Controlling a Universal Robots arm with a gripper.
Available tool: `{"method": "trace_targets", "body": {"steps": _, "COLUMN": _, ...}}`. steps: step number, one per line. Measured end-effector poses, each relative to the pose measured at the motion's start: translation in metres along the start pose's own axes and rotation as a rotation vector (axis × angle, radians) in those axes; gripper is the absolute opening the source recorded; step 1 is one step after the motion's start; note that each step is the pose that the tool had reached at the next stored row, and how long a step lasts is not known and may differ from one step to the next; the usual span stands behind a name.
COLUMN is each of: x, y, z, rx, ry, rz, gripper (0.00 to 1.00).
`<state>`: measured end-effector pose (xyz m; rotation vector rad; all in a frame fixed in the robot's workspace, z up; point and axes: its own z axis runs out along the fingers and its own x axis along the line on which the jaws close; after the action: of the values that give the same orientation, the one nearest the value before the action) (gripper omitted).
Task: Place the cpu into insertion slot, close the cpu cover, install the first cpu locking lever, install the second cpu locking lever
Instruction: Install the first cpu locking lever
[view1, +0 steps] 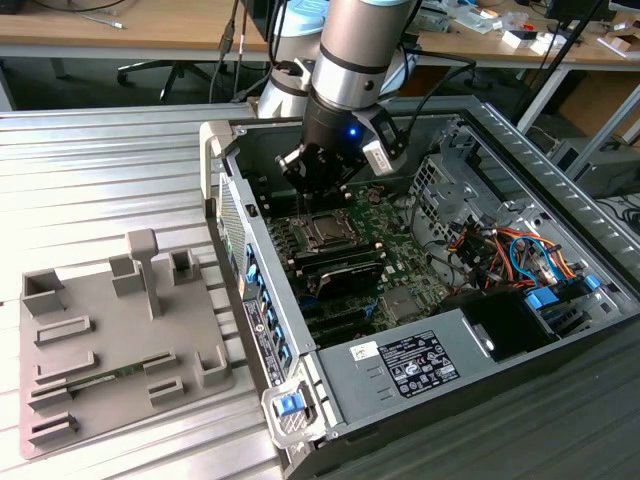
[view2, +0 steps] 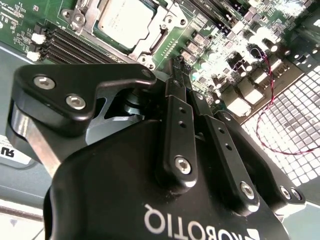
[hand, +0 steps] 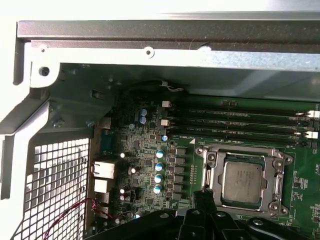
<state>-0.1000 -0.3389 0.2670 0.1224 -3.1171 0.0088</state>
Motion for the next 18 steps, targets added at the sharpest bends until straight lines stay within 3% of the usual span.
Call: {"method": "trace_targets", "body": {"steps": 18, "x": 0.0102, "y": 0.0008, "z": 0.0006, "rx": 0.0000, "ry": 0.0000, "rz": 0.000, "gripper": 0.11}}
